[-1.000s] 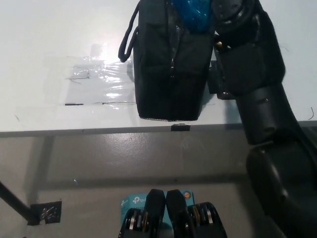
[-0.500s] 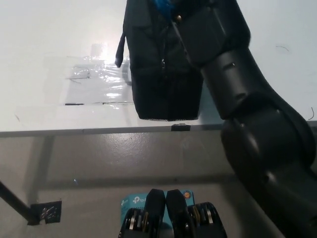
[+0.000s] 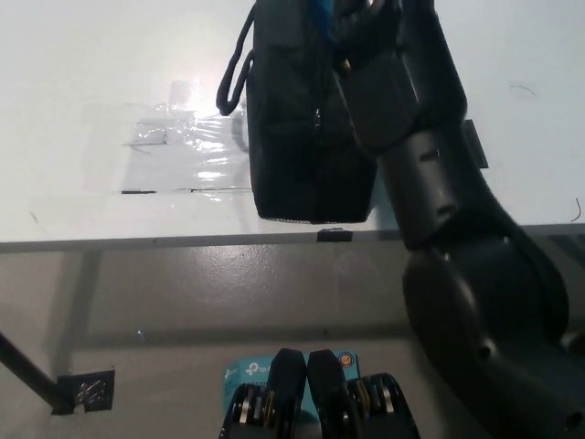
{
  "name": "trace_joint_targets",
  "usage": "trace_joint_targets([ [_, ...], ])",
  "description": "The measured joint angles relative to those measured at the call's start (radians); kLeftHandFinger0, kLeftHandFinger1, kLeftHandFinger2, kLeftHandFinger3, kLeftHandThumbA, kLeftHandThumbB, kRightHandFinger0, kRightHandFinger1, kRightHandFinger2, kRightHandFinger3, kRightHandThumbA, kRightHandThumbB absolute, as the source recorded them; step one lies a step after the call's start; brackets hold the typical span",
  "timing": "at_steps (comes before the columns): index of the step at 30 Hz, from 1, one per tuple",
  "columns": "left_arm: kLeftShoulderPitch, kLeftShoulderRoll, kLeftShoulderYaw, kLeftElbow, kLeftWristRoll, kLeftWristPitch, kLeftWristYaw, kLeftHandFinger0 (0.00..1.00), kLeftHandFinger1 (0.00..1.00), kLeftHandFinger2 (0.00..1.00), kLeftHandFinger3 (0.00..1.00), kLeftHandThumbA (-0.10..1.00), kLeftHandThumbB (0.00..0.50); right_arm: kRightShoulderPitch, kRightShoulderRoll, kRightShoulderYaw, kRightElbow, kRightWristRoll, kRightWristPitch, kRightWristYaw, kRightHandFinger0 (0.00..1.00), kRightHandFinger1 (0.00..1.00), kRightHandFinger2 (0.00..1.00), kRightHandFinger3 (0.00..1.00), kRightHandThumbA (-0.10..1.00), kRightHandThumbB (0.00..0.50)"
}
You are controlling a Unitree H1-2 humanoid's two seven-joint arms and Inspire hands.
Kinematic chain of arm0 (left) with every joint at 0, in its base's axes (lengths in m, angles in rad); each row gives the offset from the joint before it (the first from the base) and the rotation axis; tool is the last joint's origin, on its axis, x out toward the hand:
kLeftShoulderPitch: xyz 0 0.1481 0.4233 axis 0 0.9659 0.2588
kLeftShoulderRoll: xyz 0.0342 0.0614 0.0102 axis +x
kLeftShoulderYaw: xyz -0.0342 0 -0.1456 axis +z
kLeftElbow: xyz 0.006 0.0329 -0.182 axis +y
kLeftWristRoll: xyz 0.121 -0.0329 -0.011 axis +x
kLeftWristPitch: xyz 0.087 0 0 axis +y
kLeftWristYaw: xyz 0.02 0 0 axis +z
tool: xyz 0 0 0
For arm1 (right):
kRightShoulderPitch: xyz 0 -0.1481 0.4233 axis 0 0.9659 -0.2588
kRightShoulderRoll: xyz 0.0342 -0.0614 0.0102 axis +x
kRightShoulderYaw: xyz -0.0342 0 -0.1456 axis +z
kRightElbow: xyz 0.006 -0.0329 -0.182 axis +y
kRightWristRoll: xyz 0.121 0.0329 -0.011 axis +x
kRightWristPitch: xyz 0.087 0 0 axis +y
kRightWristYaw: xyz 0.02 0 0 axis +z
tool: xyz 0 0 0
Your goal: The robot uses its right hand to pick up a stack of plates kept in the middle of the desk and put it inside a bag kept next to it
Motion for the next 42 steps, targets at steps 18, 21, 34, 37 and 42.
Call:
trace_joint_targets([
  [18, 0.002, -0.005, -0.014, 0.013, 0.001, -0.023, 0.000, 0.00, 0.00, 0.13, 0.19, -0.01, 0.500, 0.097, 0.151, -0.214, -0.028, -0.083, 0.000, -0.024, 0.00, 0.00, 0.21, 0.31, -0.10, 0.001],
  [21, 0.002, -0.007, -0.021, 0.014, 0.002, -0.024, 0.000, 0.00, 0.01, 0.13, 0.19, -0.02, 0.500, 0.097, 0.162, -0.224, -0.028, -0.083, 0.000, -0.036, 0.00, 0.04, 0.31, 0.31, -0.10, 0.000],
  [34, 0.027, -0.010, -0.029, -0.010, -0.002, -0.023, -0.001, 0.00, 0.01, 0.14, 0.21, 0.01, 0.500, 0.163, 0.166, -0.225, -0.038, -0.110, -0.001, -0.048, 0.00, 0.10, 0.19, 0.21, -0.10, 0.003],
  [37, 0.030, -0.010, -0.031, -0.013, -0.002, -0.022, -0.001, 0.00, 0.02, 0.16, 0.21, 0.01, 0.500, 0.212, 0.151, -0.166, -0.054, -0.108, -0.007, -0.049, 0.00, 0.17, 0.41, 0.26, -0.10, 0.000],
  [42, 0.035, -0.010, -0.034, -0.017, -0.002, -0.022, -0.001, 0.00, 0.00, 0.14, 0.20, -0.05, 0.500, 0.250, 0.134, -0.116, -0.066, -0.094, -0.019, -0.060, 0.00, 0.16, 0.49, 0.54, -0.10, 0.013],
])
